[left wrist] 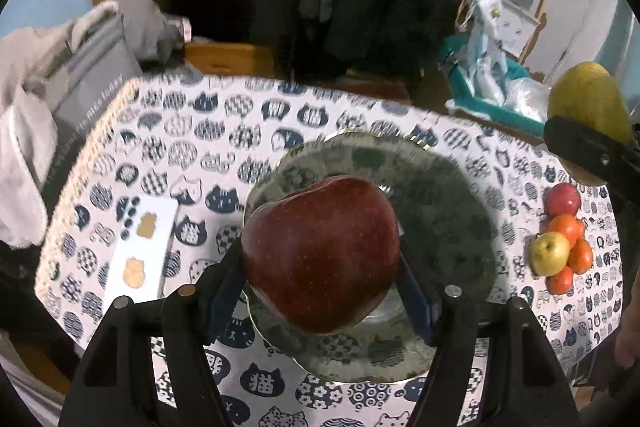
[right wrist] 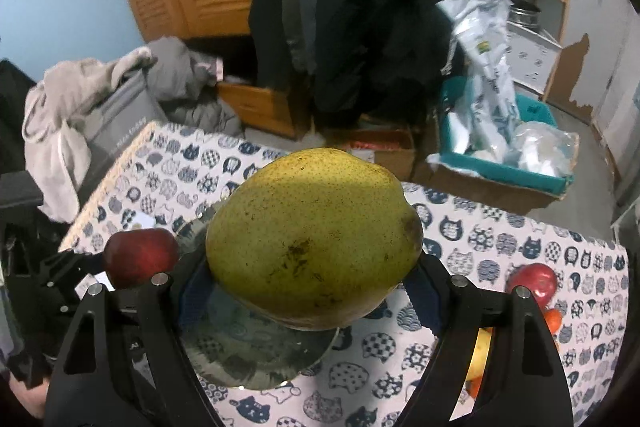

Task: Organize fruits
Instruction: 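Lift the red apple and green pear and carry both toward the green bowl, then lower the apple into the bowl with the left tool while the right tool lowers the pear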

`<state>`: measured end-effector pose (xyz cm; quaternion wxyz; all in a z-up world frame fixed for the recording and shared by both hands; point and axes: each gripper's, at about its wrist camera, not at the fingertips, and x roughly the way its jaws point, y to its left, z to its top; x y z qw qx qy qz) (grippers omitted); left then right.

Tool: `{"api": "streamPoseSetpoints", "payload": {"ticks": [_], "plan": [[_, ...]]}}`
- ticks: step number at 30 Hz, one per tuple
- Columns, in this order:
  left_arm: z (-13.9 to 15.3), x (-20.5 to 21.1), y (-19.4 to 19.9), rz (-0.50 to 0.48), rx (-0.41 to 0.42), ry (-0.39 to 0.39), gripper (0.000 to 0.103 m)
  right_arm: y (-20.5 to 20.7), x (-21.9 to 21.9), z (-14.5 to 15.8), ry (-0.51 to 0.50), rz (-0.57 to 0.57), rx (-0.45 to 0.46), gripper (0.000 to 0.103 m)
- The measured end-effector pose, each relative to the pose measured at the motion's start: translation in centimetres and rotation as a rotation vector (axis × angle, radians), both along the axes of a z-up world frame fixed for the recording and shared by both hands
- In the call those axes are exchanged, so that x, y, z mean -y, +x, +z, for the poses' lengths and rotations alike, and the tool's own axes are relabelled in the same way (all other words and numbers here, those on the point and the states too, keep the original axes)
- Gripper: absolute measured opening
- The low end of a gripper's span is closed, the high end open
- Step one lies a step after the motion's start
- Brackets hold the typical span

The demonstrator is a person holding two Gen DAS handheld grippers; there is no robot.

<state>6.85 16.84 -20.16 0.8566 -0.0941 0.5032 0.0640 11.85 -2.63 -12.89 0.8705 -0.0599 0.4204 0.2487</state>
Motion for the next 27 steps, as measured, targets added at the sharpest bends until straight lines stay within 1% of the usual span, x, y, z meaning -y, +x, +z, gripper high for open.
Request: {"api": "streamPoseSetpoints", "payload": {"ticks": [5,12,14,16,24,27], "plan": [[-3.0,-0.6,0.8,0.008,-0.062,0.006,0.072,0.7,-1.9,-2.7,-0.029,0.031,-0.044,0.082],[-6.0,-0.6,1.6,-0.001,-0.129,-0.008,0.072,1.3,-3.4,-5.8,-0.063,0.052,-0.105,0.082],[-6.9,-0.6,1.8,0.001,-0.156,-0.027,0.072,1.4,-3.6,-6.4,-0.069,0.055,-0.115,0.082],[-7.5,-0.6,1.9,0.005,-0.170,-0.039,0.072,1.4,-3.8,-7.0,-0.084,0.058,-0.121,0.082],[-9.0,0.1,2.5,-0.011,-0.206,-0.041,0.072,1.4,-4.1,-8.6,-0.104,0.067,-0.150,0.082],[-9.2,0.4,2.6,-0.018,-0.203,-0.028,0.072,1.5,-4.0,-9.1,-0.112,0.068,-0.160,0.082]]}}
